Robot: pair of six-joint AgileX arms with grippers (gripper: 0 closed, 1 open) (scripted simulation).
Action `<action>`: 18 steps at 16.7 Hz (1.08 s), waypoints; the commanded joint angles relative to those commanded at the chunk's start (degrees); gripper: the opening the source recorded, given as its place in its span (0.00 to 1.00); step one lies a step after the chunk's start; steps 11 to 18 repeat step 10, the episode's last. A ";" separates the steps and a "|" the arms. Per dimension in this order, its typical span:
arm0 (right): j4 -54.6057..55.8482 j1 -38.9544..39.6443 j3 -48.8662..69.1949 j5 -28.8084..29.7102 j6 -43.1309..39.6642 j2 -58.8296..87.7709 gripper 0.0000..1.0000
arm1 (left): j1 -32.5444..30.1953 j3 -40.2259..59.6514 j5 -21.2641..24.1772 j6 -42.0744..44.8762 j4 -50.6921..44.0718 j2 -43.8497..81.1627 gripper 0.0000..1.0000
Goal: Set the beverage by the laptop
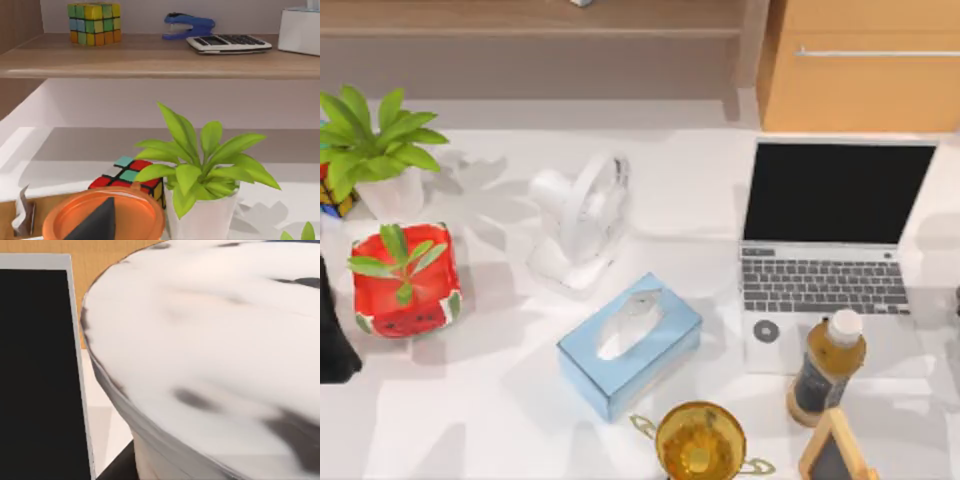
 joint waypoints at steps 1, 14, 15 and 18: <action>0.00 0.00 0.00 0.00 0.00 0.00 0.75 | 0.00 0.00 0.00 0.00 0.00 0.00 1.00; 0.00 0.00 0.00 0.00 0.00 0.00 1.00 | 0.00 0.00 0.00 0.00 0.00 0.00 1.00; 0.00 0.00 0.00 0.00 0.00 0.00 1.00 | 0.00 0.00 0.00 0.00 0.00 0.00 1.00; 0.00 0.00 0.00 0.00 0.00 0.00 1.00 | 0.00 0.00 0.00 0.00 0.00 0.00 1.00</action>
